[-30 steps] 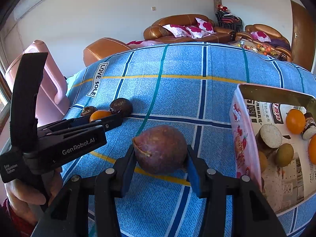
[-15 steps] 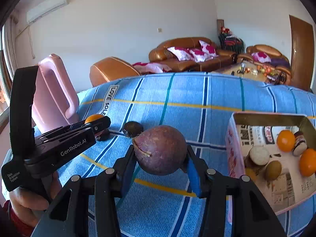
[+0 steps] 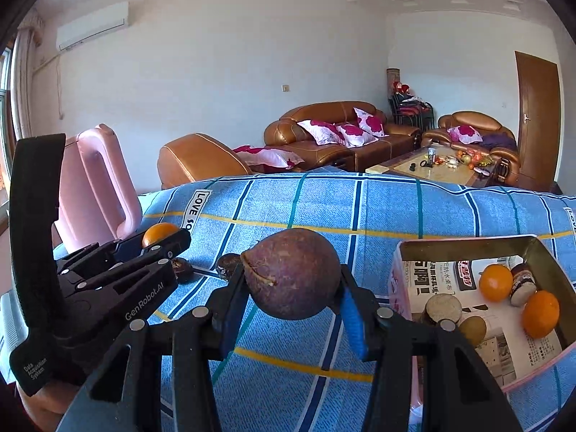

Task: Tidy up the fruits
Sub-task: 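Lift the orange and purple fruit and carry both over the pink tin, then lower the orange and purple fruit into the tin and open both grippers, then withdraw both grippers from the tin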

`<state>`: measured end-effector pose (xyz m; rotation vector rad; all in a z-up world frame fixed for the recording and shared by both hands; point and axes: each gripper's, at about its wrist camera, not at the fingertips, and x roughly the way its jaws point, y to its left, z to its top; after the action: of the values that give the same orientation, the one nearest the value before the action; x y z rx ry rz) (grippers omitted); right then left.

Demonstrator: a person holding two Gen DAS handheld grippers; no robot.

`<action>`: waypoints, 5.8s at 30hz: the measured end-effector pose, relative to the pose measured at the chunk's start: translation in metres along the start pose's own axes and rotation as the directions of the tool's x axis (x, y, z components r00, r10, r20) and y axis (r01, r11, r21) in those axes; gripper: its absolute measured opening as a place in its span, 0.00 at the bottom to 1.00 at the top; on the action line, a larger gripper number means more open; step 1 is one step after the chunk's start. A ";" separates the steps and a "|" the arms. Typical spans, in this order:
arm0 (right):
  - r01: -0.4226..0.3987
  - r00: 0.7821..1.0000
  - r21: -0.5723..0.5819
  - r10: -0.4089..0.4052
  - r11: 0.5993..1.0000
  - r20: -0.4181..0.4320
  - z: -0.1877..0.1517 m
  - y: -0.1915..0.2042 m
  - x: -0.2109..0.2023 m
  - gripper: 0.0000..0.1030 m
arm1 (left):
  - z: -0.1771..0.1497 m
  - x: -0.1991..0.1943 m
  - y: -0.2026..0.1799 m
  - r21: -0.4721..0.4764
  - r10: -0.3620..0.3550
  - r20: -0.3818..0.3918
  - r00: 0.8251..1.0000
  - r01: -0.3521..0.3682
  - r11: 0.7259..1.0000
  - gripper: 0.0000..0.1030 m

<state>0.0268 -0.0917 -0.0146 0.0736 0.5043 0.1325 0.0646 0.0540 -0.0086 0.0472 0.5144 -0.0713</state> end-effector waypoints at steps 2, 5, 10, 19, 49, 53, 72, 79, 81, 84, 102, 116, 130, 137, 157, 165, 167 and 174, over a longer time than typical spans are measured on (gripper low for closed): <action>0.008 1.000 -0.008 -0.008 1.000 0.005 -0.001 0.000 -0.003 0.49 | -0.001 -0.002 -0.003 0.008 0.011 0.005 1.000 -0.011 1.000 0.32; 0.025 1.000 -0.016 -0.025 1.000 0.013 -0.002 -0.001 -0.007 0.49 | -0.002 -0.007 -0.008 0.017 0.023 0.013 1.000 -0.023 1.000 0.32; 0.038 0.999 -0.014 -0.038 0.999 0.007 -0.004 -0.007 -0.013 0.49 | -0.005 -0.014 -0.015 0.020 0.038 0.020 0.999 -0.039 0.999 0.32; 0.036 0.999 -0.016 -0.036 0.999 0.001 -0.010 -0.015 -0.024 0.49 | -0.011 -0.025 -0.032 0.014 0.043 0.018 0.999 -0.043 0.999 0.32; 0.150 0.988 0.014 -0.150 0.989 0.022 -0.017 -0.099 -0.064 0.49 | -0.017 -0.043 -0.124 0.065 -0.075 0.018 0.997 0.074 0.995 0.32; 0.180 0.983 0.024 -0.180 0.983 0.034 -0.014 -0.115 -0.069 0.49 | -0.016 -0.043 -0.132 0.053 -0.121 0.018 0.993 0.120 0.991 0.32; 0.351 0.932 0.133 -0.359 0.927 0.042 -0.003 -0.207 -0.084 0.49 | -0.008 -0.031 -0.207 0.091 -0.278 -0.023 0.960 0.279 0.956 0.32; 0.303 0.952 0.116 -0.305 0.946 0.004 -0.004 -0.206 -0.075 0.49 | -0.009 -0.024 -0.229 0.110 -0.305 -0.070 0.950 0.311 0.944 0.32; 0.281 0.959 0.105 -0.282 0.954 -0.012 -0.005 -0.203 -0.071 0.49 | -0.010 -0.021 -0.229 0.115 -0.287 -0.089 0.954 0.296 0.948 0.32; 0.261 0.965 0.093 -0.258 0.961 -0.046 -0.008 -0.199 -0.064 0.49 | -0.009 -0.012 -0.224 0.082 -0.292 -0.129 0.948 0.304 0.949 0.32; 0.138 0.986 0.154 -0.120 0.978 -0.120 -0.015 -0.198 -0.052 0.50 | -0.012 0.000 -0.214 0.034 -0.278 -0.187 0.942 0.290 0.957 0.32; 0.055 0.998 0.274 -0.063 0.960 0.020 -0.008 -0.214 -0.077 0.62 | -0.009 -0.028 -0.219 0.106 -0.229 -0.038 0.973 0.231 0.967 1.00; 0.326 0.894 0.222 -0.376 0.919 0.243 -0.003 -0.208 -0.115 0.80 | -0.003 -0.044 -0.212 0.143 -0.078 0.124 0.989 0.060 0.988 1.00; 0.347 0.871 0.247 -0.408 0.905 0.273 -0.004 -0.213 -0.117 0.87 | -0.005 -0.044 -0.212 0.140 -0.079 0.108 0.991 0.063 0.988 1.00; 0.419 0.855 0.275 -0.478 0.865 0.201 -0.014 -0.199 -0.118 0.87 | -0.014 -0.043 -0.170 0.079 -0.059 0.046 0.997 0.055 0.995 1.00; 0.427 0.863 0.235 -0.471 0.873 0.181 -0.015 -0.169 -0.113 0.87 | -0.014 -0.042 -0.145 0.096 -0.025 0.044 0.999 0.021 0.995 1.00; 0.417 0.871 0.226 -0.458 0.880 0.175 -0.014 -0.160 -0.108 0.87 | -0.015 -0.041 -0.137 0.101 -0.016 0.044 0.999 0.012 0.995 1.00; 0.382 0.896 0.200 -0.415 0.902 0.159 -0.009 -0.124 -0.090 0.87 | -0.013 -0.035 -0.108 0.081 0.008 0.025 1.000 -0.010 0.997 1.00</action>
<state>-0.0420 -0.2270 0.0073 0.1412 0.3202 -0.3206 0.0193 -0.0511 -0.0060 0.1282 0.4864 -0.0843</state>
